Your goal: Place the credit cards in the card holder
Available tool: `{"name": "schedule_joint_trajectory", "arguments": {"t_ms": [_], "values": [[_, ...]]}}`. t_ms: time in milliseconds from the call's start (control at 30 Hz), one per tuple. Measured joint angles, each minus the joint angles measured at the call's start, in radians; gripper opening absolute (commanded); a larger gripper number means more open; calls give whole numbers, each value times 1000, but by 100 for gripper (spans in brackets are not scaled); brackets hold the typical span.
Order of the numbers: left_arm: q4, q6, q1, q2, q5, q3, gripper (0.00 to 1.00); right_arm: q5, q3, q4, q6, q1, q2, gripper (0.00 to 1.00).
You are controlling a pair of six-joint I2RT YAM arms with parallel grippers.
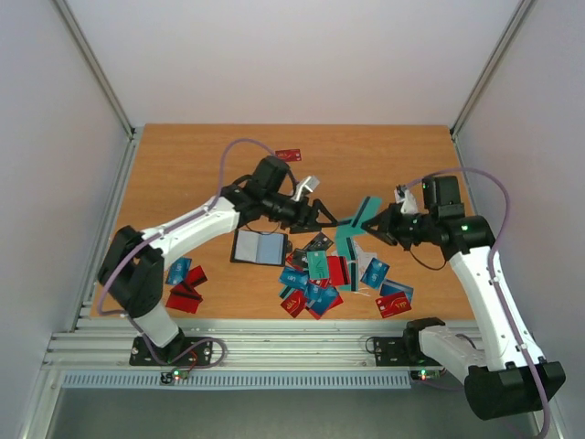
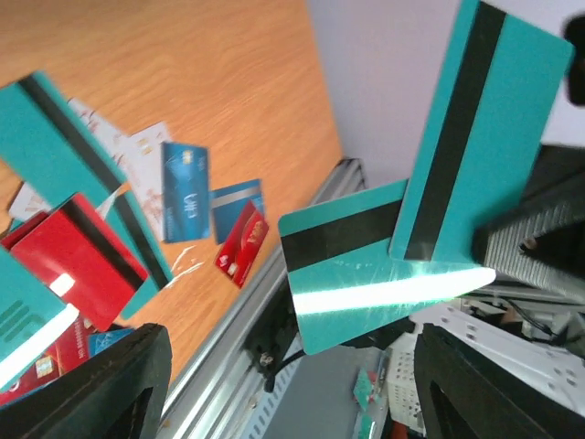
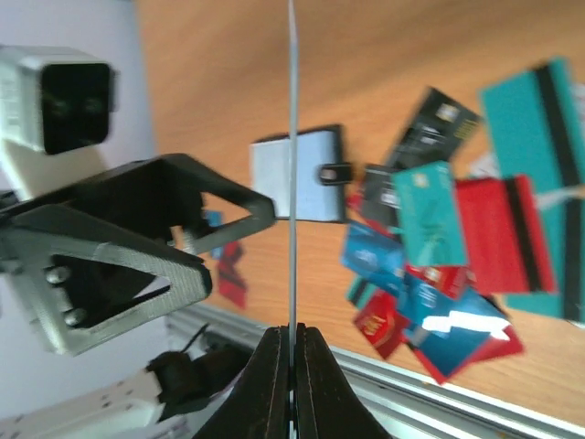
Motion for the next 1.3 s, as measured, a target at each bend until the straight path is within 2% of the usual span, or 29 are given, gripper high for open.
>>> {"name": "schedule_joint_trajectory", "arguments": {"t_ms": [167, 333, 433, 600, 700, 833, 933, 1033, 1100, 1167, 1300], "values": [[219, -92, 81, -96, 128, -128, 70, -192, 67, 80, -60, -27, 33, 1], [356, -187, 106, -105, 200, -156, 63, -332, 69, 154, -68, -27, 34, 1], [427, -228, 104, -105, 225, -161, 50, -384, 68, 195, -60, -27, 34, 1], [651, -361, 104, -103, 265, -195, 24, -420, 47, 252, -37, -29, 34, 1], [845, -487, 104, -84, 285, -213, 2, -432, 37, 280, -24, -29, 35, 1], [1126, -684, 106, -25, 309, -230, 0, -431, 26, 313, -11, -34, 39, 1], [1223, -780, 111, 2, 309, -254, 0, -424, 12, 331, -5, -35, 45, 5], [1202, -790, 111, 0, 302, -270, 0, -409, -4, 324, -7, -35, 48, 24], [1086, -746, 111, -20, 282, -270, 0, -370, -12, 301, -23, -35, 50, 41], [866, -630, 113, -59, 232, -258, 0, -305, -30, 260, -42, -34, 52, 55], [375, -323, 121, -87, 50, -144, 0, -182, -131, 212, -55, -34, 88, 63]]}}
